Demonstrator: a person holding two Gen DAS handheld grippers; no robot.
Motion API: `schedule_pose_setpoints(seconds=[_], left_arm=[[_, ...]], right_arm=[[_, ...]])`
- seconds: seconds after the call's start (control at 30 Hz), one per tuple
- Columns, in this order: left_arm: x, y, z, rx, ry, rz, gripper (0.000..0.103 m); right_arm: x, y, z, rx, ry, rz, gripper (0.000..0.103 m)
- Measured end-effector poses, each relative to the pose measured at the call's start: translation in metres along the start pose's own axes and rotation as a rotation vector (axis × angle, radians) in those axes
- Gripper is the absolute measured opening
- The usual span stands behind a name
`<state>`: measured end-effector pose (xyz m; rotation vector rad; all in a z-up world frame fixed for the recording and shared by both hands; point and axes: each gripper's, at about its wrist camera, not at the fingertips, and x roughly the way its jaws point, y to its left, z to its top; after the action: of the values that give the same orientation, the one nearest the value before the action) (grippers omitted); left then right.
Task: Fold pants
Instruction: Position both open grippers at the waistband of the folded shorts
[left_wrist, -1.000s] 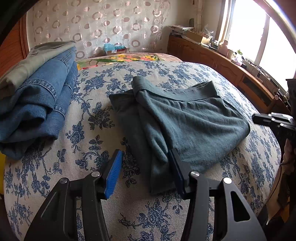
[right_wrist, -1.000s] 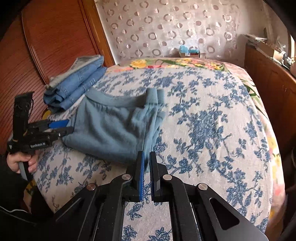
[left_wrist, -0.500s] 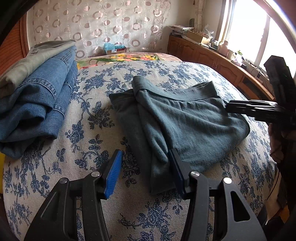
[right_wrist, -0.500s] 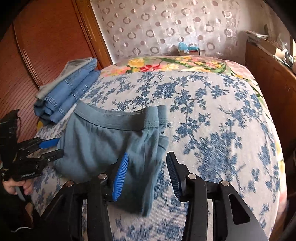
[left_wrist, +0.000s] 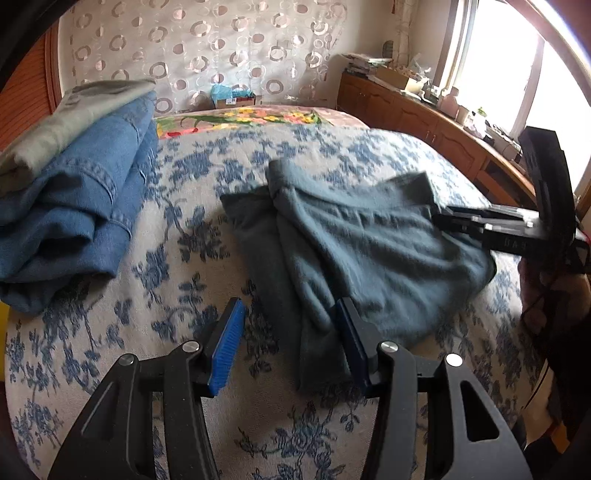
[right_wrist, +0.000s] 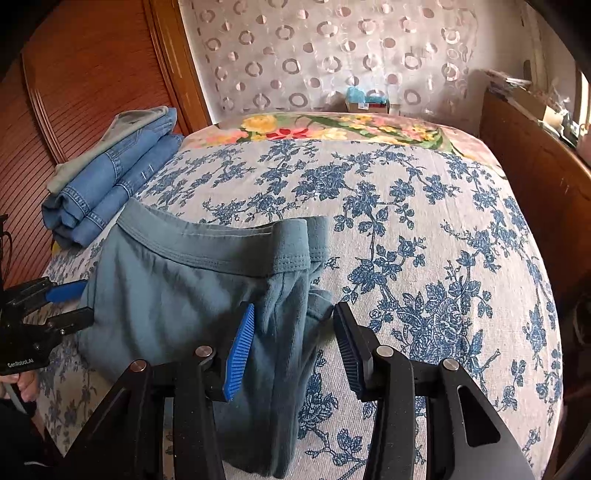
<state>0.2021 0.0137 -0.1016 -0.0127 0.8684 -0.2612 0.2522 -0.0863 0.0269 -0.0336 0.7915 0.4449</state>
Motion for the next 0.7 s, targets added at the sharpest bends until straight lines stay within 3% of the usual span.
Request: schedule_pose_setpoints(seconds=[0.4, 0.7], left_arm=[[0.024, 0.01, 0.043, -0.029, -0.001, 0.005, 0.052], [0.041, 0.017, 0.042, -0.059, 0.033, -0.004, 0.052]], right_arm=[[-0.001, -0.003, -0.002, -0.002, -0.006, 0.007, 0.046], [-0.001, -0.005, -0.001, 0.001, -0.006, 0.01, 0.046]])
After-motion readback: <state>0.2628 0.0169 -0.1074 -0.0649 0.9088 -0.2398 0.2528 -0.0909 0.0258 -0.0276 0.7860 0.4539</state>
